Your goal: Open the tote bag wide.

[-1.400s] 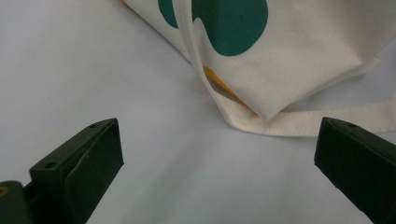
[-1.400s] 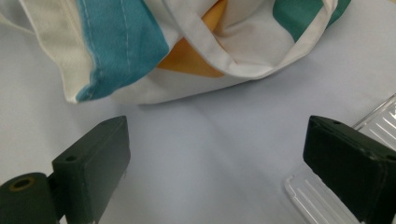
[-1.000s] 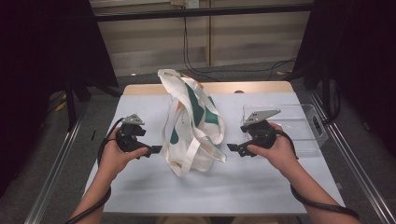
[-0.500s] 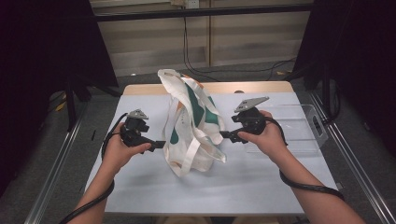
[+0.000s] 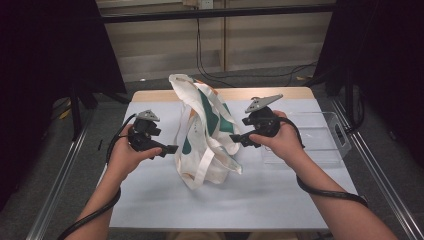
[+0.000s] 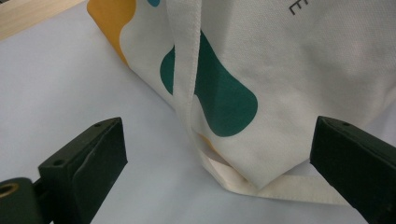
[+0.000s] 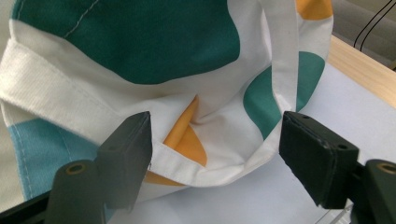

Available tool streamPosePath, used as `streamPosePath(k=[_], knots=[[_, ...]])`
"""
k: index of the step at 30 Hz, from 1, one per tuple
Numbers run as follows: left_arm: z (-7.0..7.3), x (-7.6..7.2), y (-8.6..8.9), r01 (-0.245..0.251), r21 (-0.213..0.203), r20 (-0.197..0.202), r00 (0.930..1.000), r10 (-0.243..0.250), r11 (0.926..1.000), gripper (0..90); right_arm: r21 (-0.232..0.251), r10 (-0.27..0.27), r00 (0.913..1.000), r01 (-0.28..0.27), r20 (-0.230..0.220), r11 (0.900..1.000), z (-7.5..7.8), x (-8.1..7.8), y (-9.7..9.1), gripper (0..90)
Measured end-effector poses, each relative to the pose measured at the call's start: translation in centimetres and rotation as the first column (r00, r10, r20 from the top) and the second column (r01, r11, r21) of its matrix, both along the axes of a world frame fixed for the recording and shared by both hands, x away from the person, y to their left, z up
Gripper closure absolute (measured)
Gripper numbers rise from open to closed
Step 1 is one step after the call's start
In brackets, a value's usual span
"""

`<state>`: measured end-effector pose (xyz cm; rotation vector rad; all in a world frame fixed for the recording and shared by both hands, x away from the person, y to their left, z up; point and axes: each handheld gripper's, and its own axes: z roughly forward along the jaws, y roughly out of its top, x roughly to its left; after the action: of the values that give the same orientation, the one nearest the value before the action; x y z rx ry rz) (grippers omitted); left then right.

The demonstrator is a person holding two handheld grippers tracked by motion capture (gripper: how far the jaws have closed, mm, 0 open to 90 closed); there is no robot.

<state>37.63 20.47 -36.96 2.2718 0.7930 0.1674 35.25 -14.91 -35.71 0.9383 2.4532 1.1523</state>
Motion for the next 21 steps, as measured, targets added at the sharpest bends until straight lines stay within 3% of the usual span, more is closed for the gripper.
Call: streamPosePath(k=[6,12,15,21], knots=[[-0.1,0.3,-0.4,0.007,0.008,-0.001,1.0,-0.007,0.9999,4.1,-0.004,-0.007,0.9999,0.007,-0.012,1.0,0.1,1.0,0.3,27.0],[-0.5,0.7,-0.3,0.014,0.011,-0.013,0.9998,-0.013,0.9998,5.9,-0.032,-0.026,0.9995,0.026,-0.019,0.9991,-1.3,2.3,0.5,29.6],[-0.6,0.8,-0.3,0.012,0.006,-0.016,0.9998,-0.012,0.9999,7.0,-0.018,-0.03,0.999,0.03,-0.032,0.9994,-1.7,2.9,0.4,30.6],[-0.2,1.2,-0.4,0.024,-0.002,-0.005,0.9997,-0.024,0.9997,8.5,-0.019,-0.022,0.9994,0.022,-0.025,0.9996,-0.9,3.3,0.6,32.2]])
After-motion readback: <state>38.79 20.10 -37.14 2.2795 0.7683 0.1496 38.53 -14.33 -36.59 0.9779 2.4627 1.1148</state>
